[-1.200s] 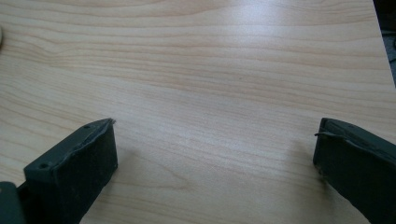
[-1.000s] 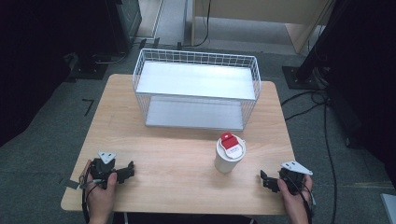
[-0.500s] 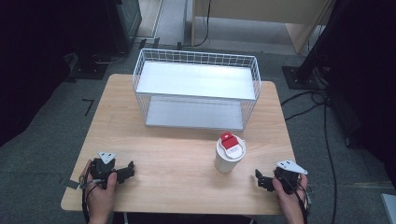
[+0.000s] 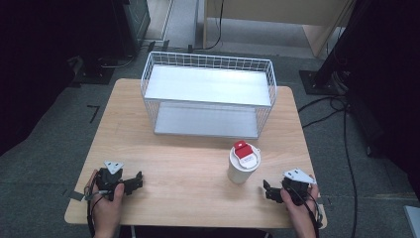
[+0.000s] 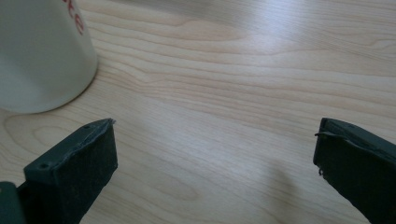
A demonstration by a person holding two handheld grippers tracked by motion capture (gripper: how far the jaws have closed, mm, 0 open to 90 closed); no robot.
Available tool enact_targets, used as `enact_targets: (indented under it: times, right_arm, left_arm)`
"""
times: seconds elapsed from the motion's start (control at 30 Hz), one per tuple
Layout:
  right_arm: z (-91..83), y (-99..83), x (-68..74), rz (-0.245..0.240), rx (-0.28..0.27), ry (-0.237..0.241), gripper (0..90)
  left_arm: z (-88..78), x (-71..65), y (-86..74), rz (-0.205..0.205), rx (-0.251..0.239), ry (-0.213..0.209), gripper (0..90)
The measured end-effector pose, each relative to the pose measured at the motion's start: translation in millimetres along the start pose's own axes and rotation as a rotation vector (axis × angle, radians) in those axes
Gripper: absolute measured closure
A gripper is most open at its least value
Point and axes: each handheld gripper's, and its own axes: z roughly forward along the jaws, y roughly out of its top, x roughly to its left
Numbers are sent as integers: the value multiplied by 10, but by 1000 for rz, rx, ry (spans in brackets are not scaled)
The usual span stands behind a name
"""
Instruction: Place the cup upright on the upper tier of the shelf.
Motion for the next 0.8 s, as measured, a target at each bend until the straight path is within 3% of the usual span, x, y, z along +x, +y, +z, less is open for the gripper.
enact_targets:
  times: [0.8]
  right_arm:
    - [99,82,302,-24,-4,77,0]
  left_arm:
    - [2,-5,1,1,-1,-3,0]
